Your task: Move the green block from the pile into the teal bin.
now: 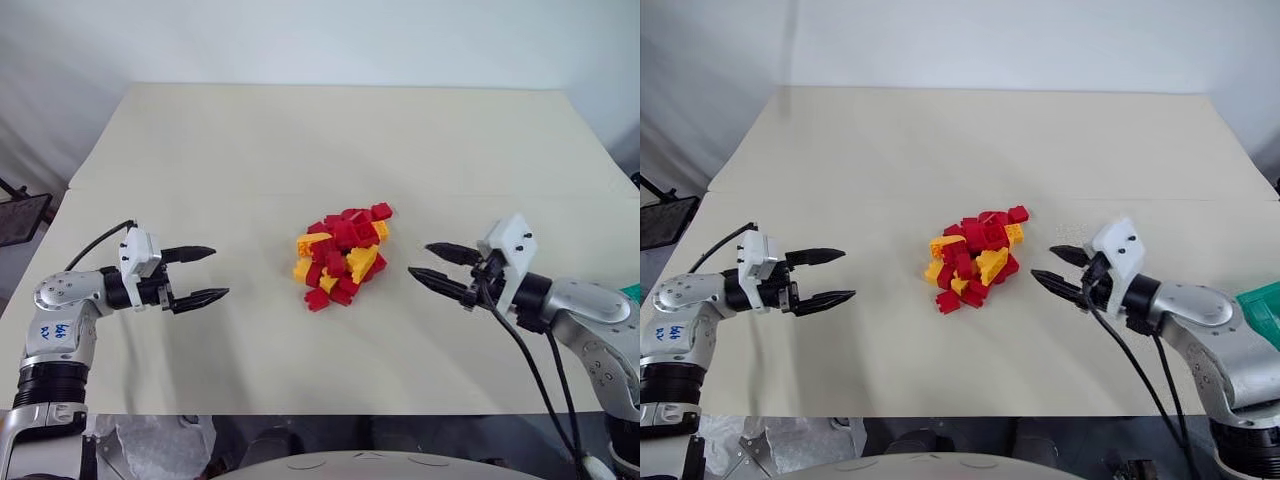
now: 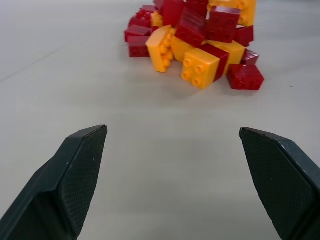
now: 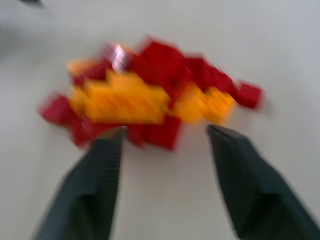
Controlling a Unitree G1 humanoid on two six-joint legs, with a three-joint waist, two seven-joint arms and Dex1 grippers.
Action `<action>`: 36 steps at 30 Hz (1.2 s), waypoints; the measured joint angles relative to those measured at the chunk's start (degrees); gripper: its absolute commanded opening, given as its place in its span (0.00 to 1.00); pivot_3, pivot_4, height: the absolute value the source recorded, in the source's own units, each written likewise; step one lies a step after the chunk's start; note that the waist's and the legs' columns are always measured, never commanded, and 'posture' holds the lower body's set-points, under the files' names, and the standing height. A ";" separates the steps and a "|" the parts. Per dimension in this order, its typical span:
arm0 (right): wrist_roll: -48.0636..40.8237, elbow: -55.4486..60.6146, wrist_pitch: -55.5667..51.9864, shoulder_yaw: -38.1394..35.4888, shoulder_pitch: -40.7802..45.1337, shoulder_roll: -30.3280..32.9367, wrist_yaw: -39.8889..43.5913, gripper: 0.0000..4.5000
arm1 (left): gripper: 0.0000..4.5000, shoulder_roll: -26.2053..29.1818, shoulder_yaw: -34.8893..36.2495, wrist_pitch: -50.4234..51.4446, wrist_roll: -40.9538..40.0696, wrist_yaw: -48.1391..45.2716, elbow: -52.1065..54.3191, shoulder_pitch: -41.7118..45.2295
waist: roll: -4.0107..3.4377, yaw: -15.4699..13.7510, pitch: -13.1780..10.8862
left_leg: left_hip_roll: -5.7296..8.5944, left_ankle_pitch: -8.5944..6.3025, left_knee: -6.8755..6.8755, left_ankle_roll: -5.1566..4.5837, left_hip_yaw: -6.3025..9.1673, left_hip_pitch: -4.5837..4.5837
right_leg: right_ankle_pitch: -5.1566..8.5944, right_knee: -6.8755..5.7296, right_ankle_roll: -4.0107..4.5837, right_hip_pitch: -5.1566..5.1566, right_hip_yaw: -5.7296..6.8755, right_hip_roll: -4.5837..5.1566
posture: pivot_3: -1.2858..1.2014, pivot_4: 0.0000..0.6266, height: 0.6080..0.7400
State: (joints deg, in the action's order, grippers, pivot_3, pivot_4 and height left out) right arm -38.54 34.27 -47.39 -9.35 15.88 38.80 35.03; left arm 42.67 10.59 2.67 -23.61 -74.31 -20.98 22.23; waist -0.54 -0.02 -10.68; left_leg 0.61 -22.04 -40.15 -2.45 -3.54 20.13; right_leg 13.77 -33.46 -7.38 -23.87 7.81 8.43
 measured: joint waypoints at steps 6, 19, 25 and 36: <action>-7.27 2.98 -10.24 7.70 7.54 -7.07 -6.59 0.01 | 1.00 -1.07 -0.39 -0.57 -0.16 -1.37 0.04 2.17 | 0.00 -0.01 0.00 | 0.06 -0.01 0.01 -0.01 0.00 0.07 | 0.00 -0.02 0.01 -0.08 0.00 -0.01 | 0.52 0.24 1.00; 7.28 -13.20 -0.93 25.19 14.30 -19.24 -8.37 0.01 | 1.00 -4.21 -0.47 -0.64 -0.87 -0.76 2.83 2.53 | 0.09 0.76 0.05 | 0.03 0.00 0.00 -0.02 -0.17 0.05 | 0.01 -0.12 0.01 -0.15 -0.05 -0.10 | 0.52 0.24 1.00; 17.30 -25.56 7.68 26.07 15.59 -21.66 -11.67 0.01 | 1.00 -4.29 -0.35 -0.53 -0.94 0.54 4.27 1.51 | 0.09 0.97 0.05 | 0.09 0.00 0.00 -0.02 -0.14 0.08 | 0.01 -0.12 0.02 -0.15 -0.07 -0.10 | 0.52 0.24 1.00; 23.84 -31.14 12.50 16.08 17.01 -18.03 -13.27 0.01 | 1.00 -4.67 -0.40 -0.83 -0.93 1.60 4.27 2.06 | 0.07 1.62 0.04 | -0.01 0.00 0.03 -0.01 -0.15 0.08 | 0.02 -0.09 0.02 -0.16 -0.05 -0.15 | 0.52 0.24 1.00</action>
State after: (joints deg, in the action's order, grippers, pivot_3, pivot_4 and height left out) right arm -14.70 3.13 -34.89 6.73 32.88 20.77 21.76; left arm 38.00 10.20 1.84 -24.55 -72.71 -16.71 24.29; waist -0.46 1.60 -10.63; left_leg 0.60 -22.04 -40.11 -2.46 -3.69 20.21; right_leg 13.79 -33.55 -7.36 -24.02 7.76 8.29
